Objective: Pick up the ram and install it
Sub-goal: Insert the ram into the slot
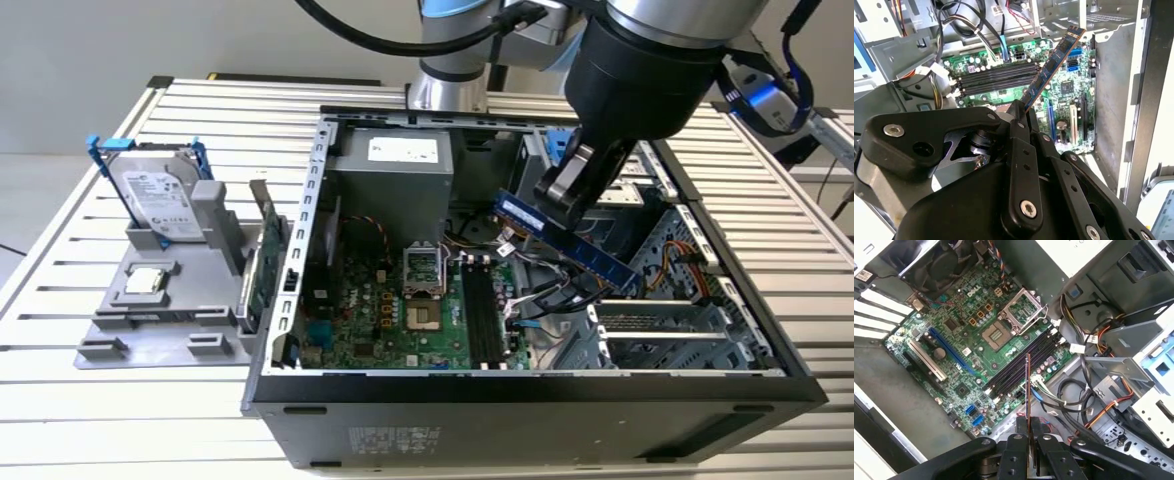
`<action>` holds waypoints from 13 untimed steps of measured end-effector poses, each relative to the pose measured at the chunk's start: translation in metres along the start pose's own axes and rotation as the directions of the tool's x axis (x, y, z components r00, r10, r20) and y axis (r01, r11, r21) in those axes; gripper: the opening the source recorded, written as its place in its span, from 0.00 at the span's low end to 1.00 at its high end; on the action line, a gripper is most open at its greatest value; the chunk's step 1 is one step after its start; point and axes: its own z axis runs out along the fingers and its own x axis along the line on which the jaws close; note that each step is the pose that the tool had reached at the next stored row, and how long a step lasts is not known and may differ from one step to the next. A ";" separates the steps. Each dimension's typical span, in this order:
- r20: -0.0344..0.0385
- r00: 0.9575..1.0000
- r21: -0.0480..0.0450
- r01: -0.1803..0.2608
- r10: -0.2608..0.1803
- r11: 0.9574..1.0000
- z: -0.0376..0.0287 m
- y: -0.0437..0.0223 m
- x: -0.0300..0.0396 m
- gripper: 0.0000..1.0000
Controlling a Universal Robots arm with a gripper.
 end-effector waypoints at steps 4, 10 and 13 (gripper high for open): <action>0.000 1.000 0.000 -0.009 0.009 1.000 0.0000 0.0000 0.0000 0.00; 0.001 1.000 0.000 -0.022 0.022 1.000 0.0000 0.0000 0.0000 0.00; 0.001 1.000 0.000 -0.028 0.028 1.000 0.0000 0.0000 0.0000 0.00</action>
